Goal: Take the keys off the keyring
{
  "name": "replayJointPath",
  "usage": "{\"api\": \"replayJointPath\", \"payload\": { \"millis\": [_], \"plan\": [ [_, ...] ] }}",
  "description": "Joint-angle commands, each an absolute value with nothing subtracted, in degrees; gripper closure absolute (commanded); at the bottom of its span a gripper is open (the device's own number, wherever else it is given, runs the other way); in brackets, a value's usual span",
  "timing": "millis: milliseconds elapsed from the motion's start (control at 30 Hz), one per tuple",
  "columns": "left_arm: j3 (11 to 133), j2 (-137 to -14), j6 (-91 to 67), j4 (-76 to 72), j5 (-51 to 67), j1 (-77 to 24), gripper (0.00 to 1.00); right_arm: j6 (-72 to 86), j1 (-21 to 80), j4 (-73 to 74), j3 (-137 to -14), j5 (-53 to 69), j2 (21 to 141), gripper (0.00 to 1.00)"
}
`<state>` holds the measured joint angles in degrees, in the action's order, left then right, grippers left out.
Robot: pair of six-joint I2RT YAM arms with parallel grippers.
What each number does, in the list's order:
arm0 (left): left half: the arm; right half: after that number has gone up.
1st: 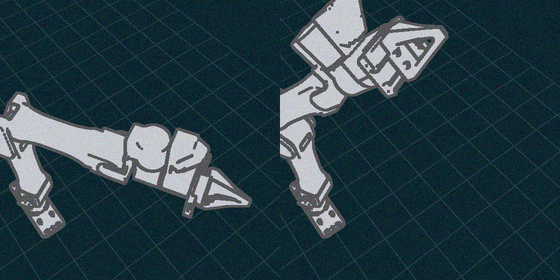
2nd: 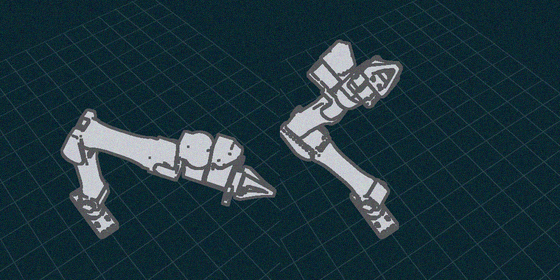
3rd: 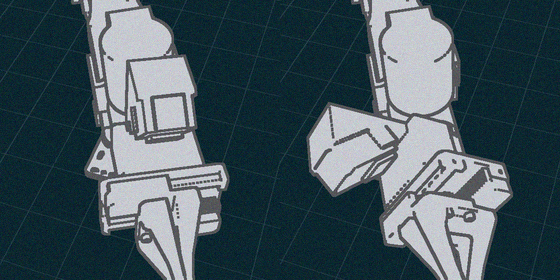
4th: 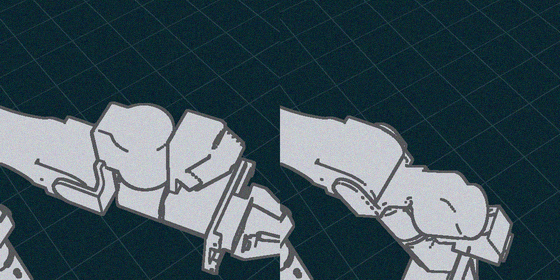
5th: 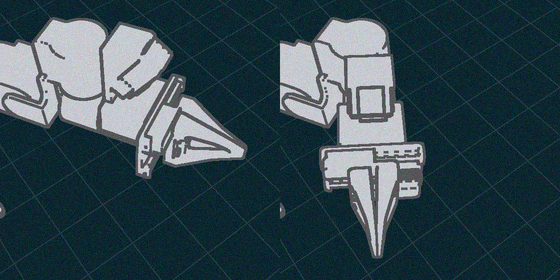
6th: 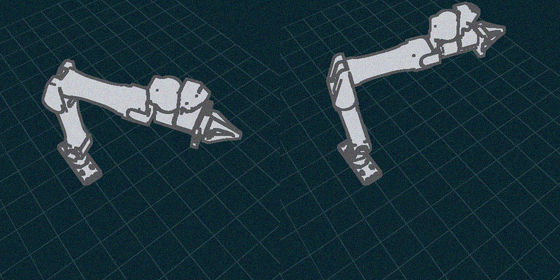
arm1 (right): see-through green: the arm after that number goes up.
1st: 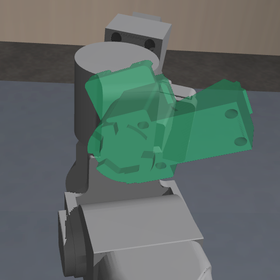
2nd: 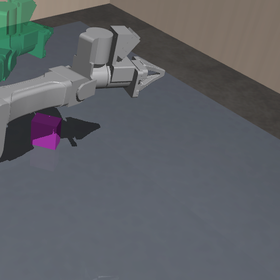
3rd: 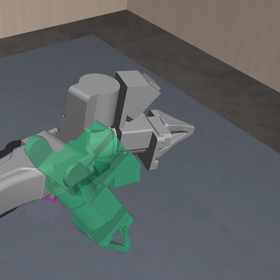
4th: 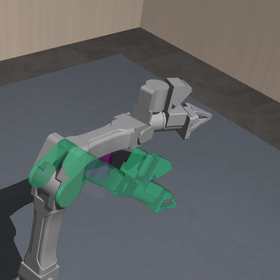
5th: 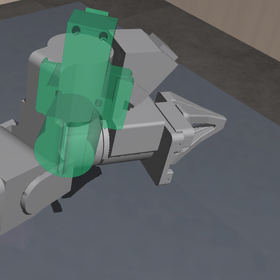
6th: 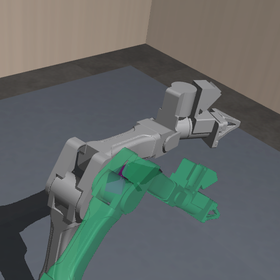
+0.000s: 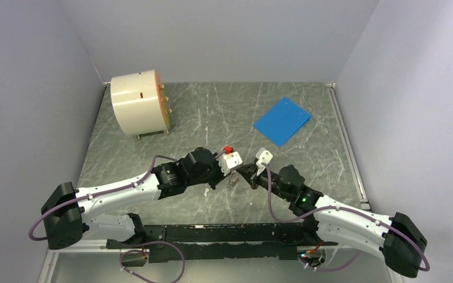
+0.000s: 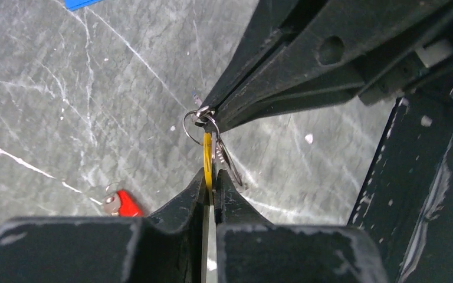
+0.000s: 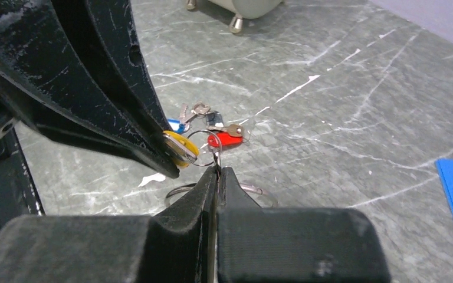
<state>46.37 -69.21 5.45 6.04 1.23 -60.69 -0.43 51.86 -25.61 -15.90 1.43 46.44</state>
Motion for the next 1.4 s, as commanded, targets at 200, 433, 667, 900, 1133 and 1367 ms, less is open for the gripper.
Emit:
{"api": "replayJointPath", "payload": {
  "millis": [200, 433, 667, 900, 1133, 1367],
  "plan": [
    [41.9, -70.2, -8.6, -9.0, -3.8, -61.4, 0.83, 2.7, 53.3, -25.0, -16.8, -6.7, 45.5, 1.0],
    [37.9, -69.3, -9.3, -13.3, -4.5, -61.3, 0.77, 1.8, 54.5, -24.4, -17.0, -7.4, 45.3, 1.0],
    [35.4, -70.1, -9.8, -17.9, -5.4, -61.4, 0.64, 1.5, 55.4, -23.8, -17.6, -7.7, 45.9, 1.0],
    [34.2, -68.8, -10.2, -20.2, -4.3, -61.3, 0.6, 1.3, 56.0, -23.1, -17.9, -8.9, 46.0, 1.0],
    [34.8, -71.4, -9.3, -21.0, -2.9, -61.3, 0.56, 1.5, 56.6, -22.9, -18.4, -9.2, 46.5, 1.0],
    [33.8, -74.2, -7.6, -23.8, -1.2, -61.3, 0.58, 1.9, 56.8, -22.5, -18.5, -9.6, 45.9, 1.0]
  ]
}}
